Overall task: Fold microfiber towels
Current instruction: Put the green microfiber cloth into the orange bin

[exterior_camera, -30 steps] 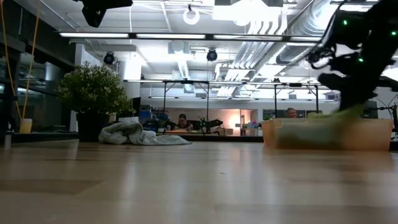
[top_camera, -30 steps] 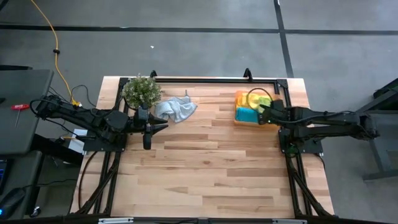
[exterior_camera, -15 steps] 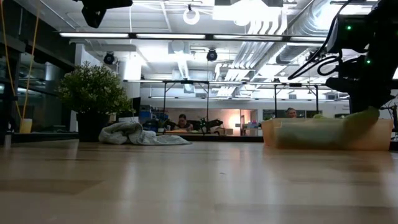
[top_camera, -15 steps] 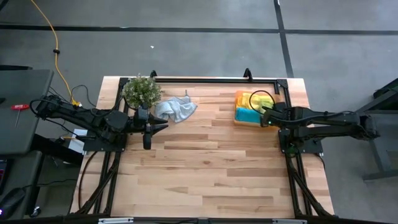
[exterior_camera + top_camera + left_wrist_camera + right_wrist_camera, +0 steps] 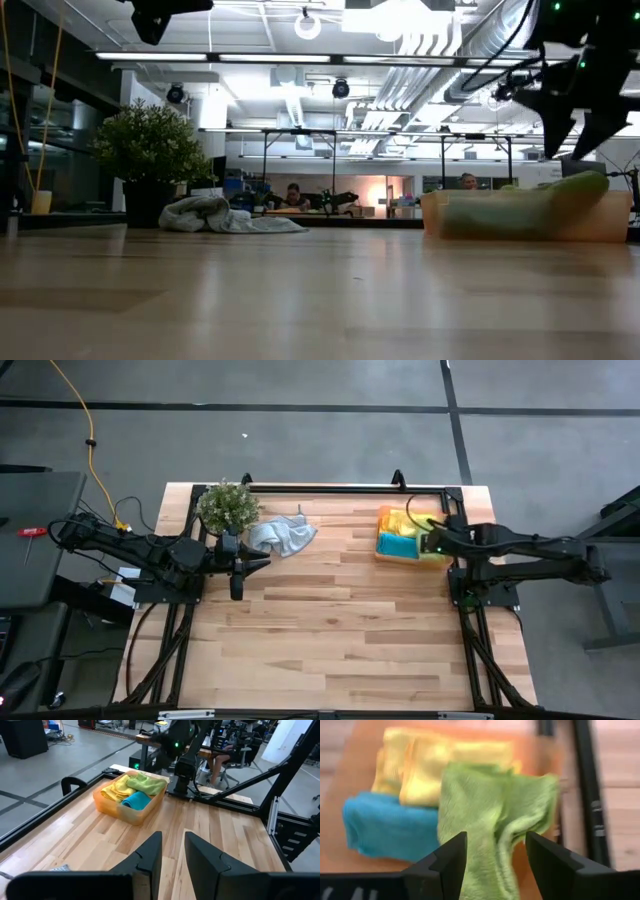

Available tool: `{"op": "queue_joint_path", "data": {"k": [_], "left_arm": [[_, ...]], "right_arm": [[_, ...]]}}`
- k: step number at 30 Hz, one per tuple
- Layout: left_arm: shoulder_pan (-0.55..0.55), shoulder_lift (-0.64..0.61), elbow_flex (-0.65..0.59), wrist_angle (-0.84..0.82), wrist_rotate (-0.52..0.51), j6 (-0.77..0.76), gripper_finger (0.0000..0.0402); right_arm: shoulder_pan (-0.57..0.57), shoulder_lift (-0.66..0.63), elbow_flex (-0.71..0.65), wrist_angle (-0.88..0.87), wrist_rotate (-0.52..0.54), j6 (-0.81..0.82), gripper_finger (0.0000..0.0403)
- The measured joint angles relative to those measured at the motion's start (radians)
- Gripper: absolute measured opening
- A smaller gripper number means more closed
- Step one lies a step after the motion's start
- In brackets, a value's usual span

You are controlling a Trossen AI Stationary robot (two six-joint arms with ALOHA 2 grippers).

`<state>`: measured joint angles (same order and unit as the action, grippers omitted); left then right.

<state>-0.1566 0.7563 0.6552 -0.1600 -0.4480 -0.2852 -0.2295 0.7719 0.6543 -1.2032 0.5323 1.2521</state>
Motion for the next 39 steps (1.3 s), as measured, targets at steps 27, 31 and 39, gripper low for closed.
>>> {"op": "queue_joint_path", "data": {"k": [27,31,39], "left_arm": [[0.000,0.000,0.000,0.000,-0.003,0.027,0.0074],[0.000,0.000,0.000,0.000,-0.005,0.027,0.0074],[0.000,0.005,0.000,0.000,-0.009,0.060,0.0074]], "right_arm": [[-0.098,0.183,-0.119,0.221,-0.077,0.063,0.0003],[-0.098,0.194,-0.076,0.095,-0.059,0.070,0.0001],[-0.148,0.272,-0.042,-0.013,-0.042,0.099,0.0000]]}}
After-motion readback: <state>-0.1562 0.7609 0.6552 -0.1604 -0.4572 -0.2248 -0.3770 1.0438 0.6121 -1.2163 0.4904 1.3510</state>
